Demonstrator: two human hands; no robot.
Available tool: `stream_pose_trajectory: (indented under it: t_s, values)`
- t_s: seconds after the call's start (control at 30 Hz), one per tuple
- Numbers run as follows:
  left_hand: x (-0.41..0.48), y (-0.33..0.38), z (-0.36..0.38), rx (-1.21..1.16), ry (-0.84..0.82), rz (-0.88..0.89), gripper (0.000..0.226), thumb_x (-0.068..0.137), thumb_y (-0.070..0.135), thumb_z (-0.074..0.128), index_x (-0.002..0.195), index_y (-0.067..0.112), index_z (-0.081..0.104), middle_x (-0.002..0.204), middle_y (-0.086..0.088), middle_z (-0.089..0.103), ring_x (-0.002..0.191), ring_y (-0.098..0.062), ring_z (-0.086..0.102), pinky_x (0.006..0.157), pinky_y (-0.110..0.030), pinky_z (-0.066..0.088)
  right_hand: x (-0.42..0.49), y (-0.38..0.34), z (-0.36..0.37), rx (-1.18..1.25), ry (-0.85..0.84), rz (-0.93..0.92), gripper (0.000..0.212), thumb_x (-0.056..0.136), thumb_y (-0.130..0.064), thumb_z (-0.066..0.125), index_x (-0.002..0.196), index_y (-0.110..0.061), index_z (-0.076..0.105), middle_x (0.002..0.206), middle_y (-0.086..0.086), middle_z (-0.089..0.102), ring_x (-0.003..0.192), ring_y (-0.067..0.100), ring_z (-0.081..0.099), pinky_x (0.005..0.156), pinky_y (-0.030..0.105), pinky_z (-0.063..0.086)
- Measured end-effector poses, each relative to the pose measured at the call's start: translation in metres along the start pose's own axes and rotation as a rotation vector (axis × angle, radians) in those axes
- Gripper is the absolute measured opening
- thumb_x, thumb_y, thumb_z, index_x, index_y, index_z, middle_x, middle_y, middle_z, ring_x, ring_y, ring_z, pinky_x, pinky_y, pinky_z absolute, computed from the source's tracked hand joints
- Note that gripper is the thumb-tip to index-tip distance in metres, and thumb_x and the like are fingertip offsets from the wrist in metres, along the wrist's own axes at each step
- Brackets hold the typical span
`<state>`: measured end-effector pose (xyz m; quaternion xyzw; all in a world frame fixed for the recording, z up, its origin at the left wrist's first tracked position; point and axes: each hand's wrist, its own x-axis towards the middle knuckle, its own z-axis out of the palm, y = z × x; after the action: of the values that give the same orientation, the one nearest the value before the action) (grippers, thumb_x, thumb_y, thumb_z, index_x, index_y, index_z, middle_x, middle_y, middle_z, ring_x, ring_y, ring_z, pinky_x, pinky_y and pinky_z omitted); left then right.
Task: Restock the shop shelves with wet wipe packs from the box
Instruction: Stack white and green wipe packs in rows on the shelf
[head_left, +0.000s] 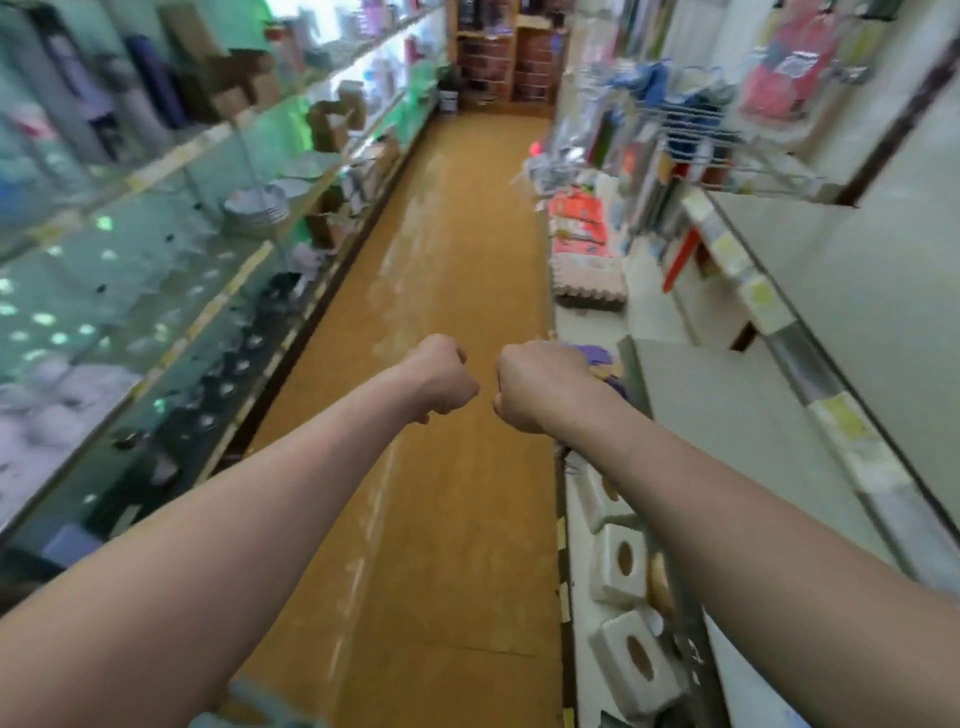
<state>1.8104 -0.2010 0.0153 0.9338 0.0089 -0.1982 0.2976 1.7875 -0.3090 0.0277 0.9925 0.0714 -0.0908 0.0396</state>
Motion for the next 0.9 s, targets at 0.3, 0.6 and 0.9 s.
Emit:
stream_pose_trajectory:
  t_s: [0.3,0.6,0.9]
  values:
    - [-0.061,-0.175,-0.036,-0.129,0.164,-0.345,0.042,0.094,0.012,0.053,0.136,0.014,0.047,0.105,-0.011,0.061,0.092,-0.025,0.063,0.081,-0.039,0.058,0.006,-0.179,0.034,-0.04,-0.032,-0.386,0.01,0.096,-0.021,0.053,0.088,-0.016,0.047,0.072,0.002,0.047,0.072,0.02,0.054,0.059,0.029,0.042]
    - [-0.136,-0.354,-0.067,-0.317,0.21,-0.596,0.021,0.089,0.007,0.053,0.109,0.011,0.06,0.099,-0.017,0.066,0.076,-0.027,0.06,0.058,-0.032,0.049,-0.022,-0.355,0.07,-0.068,-0.163,-0.704,0.015,0.096,-0.016,0.048,0.104,-0.011,0.059,0.087,0.004,0.051,0.083,0.025,0.054,0.065,0.031,0.041]
    - [-0.203,-0.511,-0.052,-0.561,0.245,-0.914,0.038,0.095,0.008,0.051,0.065,0.022,0.033,0.087,-0.013,0.048,0.076,-0.026,0.053,0.071,-0.036,0.05,-0.025,-0.483,0.146,-0.084,-0.336,-0.769,0.026,0.097,-0.019,0.048,0.12,-0.007,0.054,0.113,0.01,0.062,0.102,0.029,0.06,0.069,0.031,0.039]
